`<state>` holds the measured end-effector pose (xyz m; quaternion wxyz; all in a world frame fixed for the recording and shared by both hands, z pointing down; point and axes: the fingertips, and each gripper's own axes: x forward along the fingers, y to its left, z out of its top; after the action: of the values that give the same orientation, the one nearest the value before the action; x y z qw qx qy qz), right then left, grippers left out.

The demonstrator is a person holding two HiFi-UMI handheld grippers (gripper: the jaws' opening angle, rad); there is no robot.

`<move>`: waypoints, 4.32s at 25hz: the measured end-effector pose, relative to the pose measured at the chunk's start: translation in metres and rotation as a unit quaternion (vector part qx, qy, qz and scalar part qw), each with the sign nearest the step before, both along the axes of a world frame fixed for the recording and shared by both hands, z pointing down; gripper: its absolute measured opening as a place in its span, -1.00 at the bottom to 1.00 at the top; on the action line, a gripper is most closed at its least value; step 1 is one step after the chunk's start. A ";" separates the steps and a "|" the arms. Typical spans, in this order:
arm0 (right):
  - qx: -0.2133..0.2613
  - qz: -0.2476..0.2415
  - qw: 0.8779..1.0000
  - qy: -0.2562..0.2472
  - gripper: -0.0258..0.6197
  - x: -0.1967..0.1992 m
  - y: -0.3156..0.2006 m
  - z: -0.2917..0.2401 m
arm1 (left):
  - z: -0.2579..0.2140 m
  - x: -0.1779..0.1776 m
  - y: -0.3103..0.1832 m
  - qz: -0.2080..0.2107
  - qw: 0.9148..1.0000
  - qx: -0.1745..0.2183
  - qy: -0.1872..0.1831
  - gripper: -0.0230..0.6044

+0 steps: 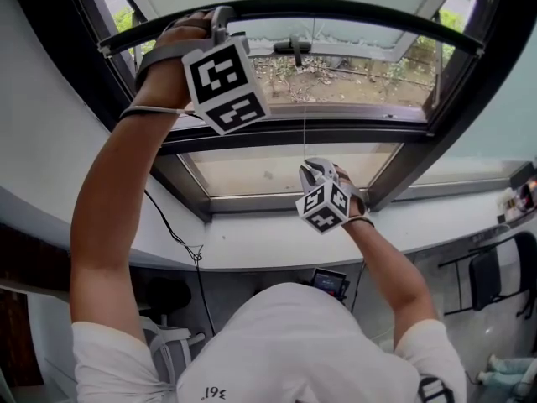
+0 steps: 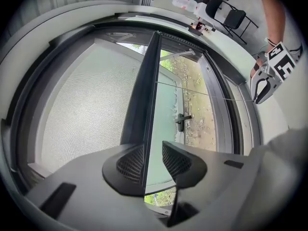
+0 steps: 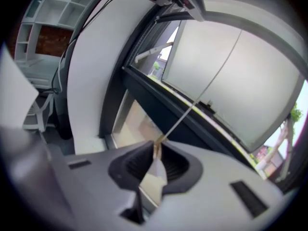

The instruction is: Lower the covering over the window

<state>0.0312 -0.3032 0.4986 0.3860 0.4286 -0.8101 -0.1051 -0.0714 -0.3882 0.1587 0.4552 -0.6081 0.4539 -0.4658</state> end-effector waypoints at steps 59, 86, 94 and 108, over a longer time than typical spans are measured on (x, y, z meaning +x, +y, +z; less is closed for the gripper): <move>0.302 0.048 0.899 0.314 -0.57 0.134 -0.087 -0.253 | 0.098 0.002 0.006 -0.021 0.994 -0.103 0.015 -0.53; 0.173 0.034 0.924 0.338 -0.63 0.135 -0.082 -0.171 | 0.177 0.003 0.016 -0.014 0.981 -0.194 0.000 -0.52; 0.166 0.036 0.925 0.339 -0.63 0.136 -0.082 -0.155 | 0.197 0.003 0.016 -0.014 0.977 -0.213 -0.001 -0.46; 0.098 0.015 0.932 0.349 -0.63 0.135 -0.077 -0.100 | 0.254 0.002 0.024 -0.021 0.962 -0.271 -0.013 -0.31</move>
<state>0.1663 -0.3806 0.3984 0.6025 0.4120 -0.6034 -0.3211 -0.0690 -0.3645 0.4123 0.2696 -0.6927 0.3176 -0.5887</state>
